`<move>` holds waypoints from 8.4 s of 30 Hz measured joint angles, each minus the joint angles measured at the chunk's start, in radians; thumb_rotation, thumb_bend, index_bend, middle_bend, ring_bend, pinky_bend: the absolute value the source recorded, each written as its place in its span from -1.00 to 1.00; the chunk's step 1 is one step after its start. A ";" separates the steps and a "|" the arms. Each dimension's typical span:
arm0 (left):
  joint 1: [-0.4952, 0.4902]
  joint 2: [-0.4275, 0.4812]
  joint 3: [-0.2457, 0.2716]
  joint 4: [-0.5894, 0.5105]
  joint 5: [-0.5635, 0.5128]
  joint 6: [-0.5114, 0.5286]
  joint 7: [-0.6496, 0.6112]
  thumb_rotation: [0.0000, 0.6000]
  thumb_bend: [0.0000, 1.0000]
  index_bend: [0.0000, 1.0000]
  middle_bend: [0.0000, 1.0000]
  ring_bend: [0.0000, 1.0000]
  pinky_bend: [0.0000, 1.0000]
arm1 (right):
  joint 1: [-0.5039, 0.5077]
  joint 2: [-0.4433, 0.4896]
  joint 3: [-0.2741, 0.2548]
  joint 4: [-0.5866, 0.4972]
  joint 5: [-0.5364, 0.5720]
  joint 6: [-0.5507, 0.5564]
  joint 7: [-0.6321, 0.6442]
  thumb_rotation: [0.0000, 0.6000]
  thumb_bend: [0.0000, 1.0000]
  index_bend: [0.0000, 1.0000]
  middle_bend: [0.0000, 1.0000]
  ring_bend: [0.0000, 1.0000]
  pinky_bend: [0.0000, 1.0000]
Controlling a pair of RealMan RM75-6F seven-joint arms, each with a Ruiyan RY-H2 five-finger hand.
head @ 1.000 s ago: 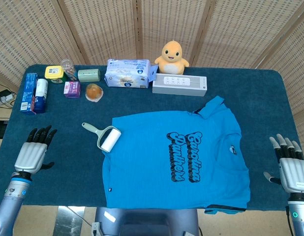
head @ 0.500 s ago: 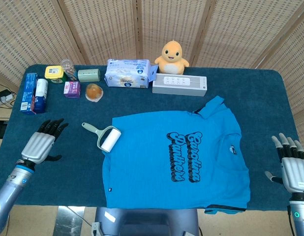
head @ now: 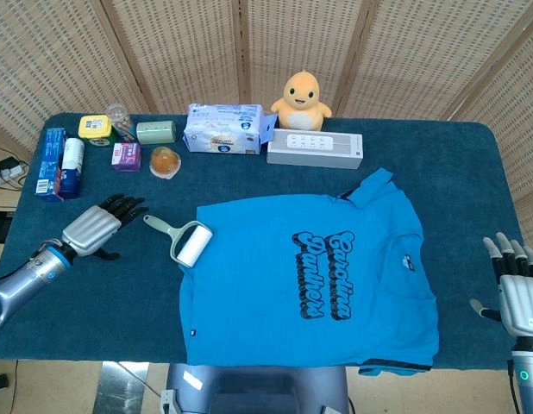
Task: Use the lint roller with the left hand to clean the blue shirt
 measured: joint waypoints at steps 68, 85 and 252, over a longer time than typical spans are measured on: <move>-0.117 -0.313 -0.126 -0.006 -0.314 -0.167 0.516 1.00 0.07 0.16 0.60 0.19 0.48 | 0.006 -0.008 -0.002 0.026 0.011 -0.022 0.016 1.00 -1.00 -0.97 -1.00 -1.00 -1.00; -0.120 -0.338 -0.125 0.032 -0.315 -0.150 0.570 1.00 0.39 0.34 0.90 0.48 0.88 | 0.006 -0.009 -0.002 0.026 0.012 -0.022 0.014 1.00 -1.00 -0.97 -1.00 -1.00 -1.00; -1.023 -0.195 0.284 -0.494 -1.999 -0.773 0.820 1.00 0.49 1.00 1.00 0.84 1.00 | -0.005 0.056 0.020 -0.004 0.023 -0.023 0.156 1.00 -1.00 -0.97 -1.00 -1.00 -1.00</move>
